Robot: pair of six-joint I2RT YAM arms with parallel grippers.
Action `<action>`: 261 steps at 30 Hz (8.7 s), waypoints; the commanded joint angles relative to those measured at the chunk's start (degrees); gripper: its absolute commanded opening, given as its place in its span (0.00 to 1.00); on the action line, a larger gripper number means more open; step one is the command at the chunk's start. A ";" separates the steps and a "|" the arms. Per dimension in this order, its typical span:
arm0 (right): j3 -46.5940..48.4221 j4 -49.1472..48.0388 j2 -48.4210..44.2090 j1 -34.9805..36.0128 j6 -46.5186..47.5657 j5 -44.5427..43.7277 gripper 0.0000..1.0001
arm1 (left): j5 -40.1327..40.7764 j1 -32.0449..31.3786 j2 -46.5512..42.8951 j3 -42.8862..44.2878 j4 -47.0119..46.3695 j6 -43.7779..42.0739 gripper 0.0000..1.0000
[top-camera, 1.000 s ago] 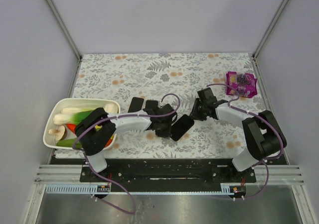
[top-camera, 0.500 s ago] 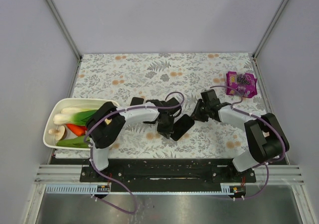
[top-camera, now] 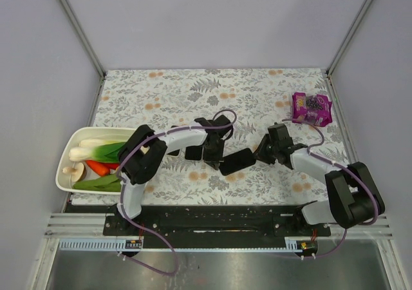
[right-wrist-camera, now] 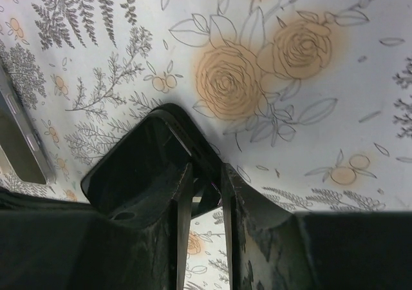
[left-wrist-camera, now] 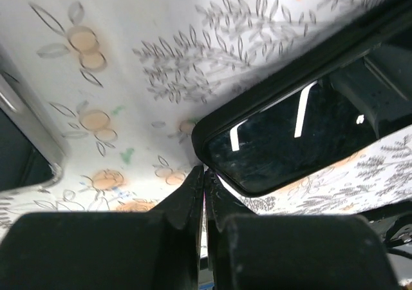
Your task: Put the phone into the phone case
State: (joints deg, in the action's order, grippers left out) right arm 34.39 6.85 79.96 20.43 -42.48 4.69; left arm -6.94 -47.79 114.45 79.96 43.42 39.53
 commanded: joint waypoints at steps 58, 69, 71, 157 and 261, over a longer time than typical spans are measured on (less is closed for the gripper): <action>6.74 17.49 8.27 7.87 4.42 -3.19 0.05 | -2.99 5.34 -2.75 -6.49 -23.12 -1.03 0.28; 6.21 15.91 13.90 11.13 2.31 -1.44 0.00 | -3.34 4.90 -0.90 -5.61 -23.56 -0.86 0.27; 6.04 16.00 14.34 11.21 2.14 -1.70 0.00 | -3.52 4.99 -0.73 -5.52 -23.56 -0.86 0.27; 37.77 25.75 28.32 0.32 17.52 4.10 0.50 | 3.42 -9.43 -5.12 -12.38 -25.75 5.47 0.32; 4.90 5.72 6.96 13.50 -4.54 8.58 0.43 | -0.18 7.10 2.97 1.16 -21.27 -1.21 0.32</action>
State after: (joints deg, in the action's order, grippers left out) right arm 40.93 12.14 85.95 29.12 -42.83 3.44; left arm -8.29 -40.14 114.54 78.15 26.92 39.13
